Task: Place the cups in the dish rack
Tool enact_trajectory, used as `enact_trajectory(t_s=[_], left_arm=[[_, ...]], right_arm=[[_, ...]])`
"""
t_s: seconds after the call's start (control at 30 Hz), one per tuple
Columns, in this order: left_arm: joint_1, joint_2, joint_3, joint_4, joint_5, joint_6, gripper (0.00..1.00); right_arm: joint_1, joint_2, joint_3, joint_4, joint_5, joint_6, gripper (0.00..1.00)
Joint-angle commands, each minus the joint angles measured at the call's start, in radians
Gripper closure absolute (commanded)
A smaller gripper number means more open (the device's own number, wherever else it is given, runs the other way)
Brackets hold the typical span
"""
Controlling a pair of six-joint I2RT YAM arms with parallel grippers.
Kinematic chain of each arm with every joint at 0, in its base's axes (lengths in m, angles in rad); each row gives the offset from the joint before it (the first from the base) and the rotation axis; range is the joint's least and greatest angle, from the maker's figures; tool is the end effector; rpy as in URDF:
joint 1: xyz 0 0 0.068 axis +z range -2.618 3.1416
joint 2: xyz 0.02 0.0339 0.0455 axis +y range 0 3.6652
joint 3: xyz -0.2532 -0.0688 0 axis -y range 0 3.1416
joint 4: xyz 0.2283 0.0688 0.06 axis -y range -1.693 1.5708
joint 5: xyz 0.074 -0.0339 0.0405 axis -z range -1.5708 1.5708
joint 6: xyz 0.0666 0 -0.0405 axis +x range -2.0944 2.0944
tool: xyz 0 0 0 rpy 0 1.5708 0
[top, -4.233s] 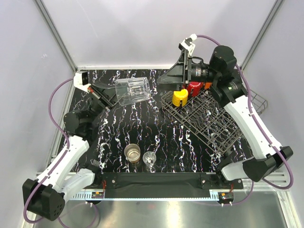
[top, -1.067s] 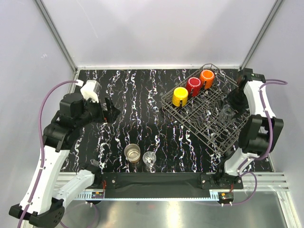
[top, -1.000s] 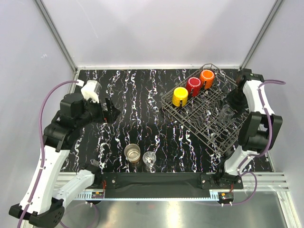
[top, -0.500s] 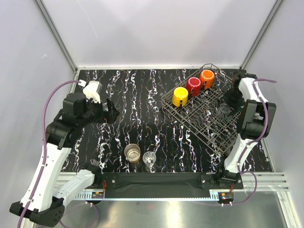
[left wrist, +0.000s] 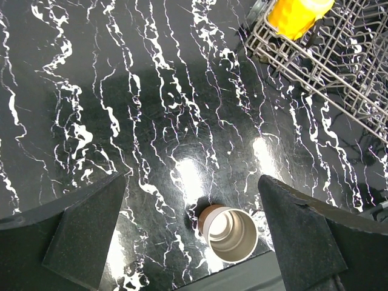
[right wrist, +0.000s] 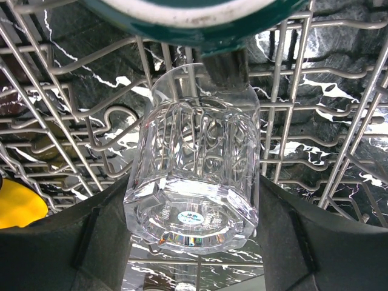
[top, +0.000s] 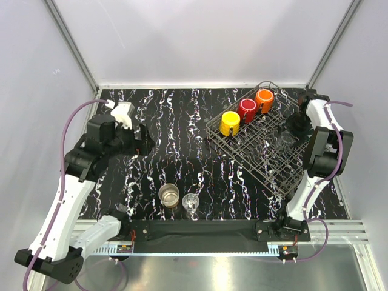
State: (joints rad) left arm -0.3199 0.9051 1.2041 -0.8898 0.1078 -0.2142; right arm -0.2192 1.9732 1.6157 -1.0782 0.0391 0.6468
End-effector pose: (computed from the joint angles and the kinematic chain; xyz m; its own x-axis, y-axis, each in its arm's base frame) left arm 0.1692 -0.0636 0.3591 -0.6012 -0.0235 -0.7988 0.2760 0.9320 -0.2351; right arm 0.3635 -0.0836 0.1835 -0.6378 0.7590 -0.1308 0.7604 0.6476 0.0503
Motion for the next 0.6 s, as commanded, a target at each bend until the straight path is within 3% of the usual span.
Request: enact_trajectory(t_s=[0.0,0.07,0.13,0.37,0.57], left_arm=[[-0.004,0.012,0.035,0.040,0.045,-0.013,0.01],[-0.004,0.020,0.040,0.042,0.056,-0.019,0.01],[-0.004,0.031,0.043,0.043,0.056,-0.028,0.01],[-0.005,0.055,0.067,0.057,0.093,-0.066,0.01],[-0.005,0.086,0.084,0.048,0.044,-0.141,0.01]], right_arm=[[-0.003,0.001,0.024,-0.025,-0.016,-0.036,0.22],[-0.003,-0.014,0.030,-0.043,-0.016,-0.044,0.14],[-0.005,-0.033,0.029,-0.048,0.004,-0.053,0.01],[-0.003,-0.085,0.044,-0.083,-0.005,-0.082,0.00],[-0.003,-0.167,0.095,-0.133,0.015,-0.125,0.00]])
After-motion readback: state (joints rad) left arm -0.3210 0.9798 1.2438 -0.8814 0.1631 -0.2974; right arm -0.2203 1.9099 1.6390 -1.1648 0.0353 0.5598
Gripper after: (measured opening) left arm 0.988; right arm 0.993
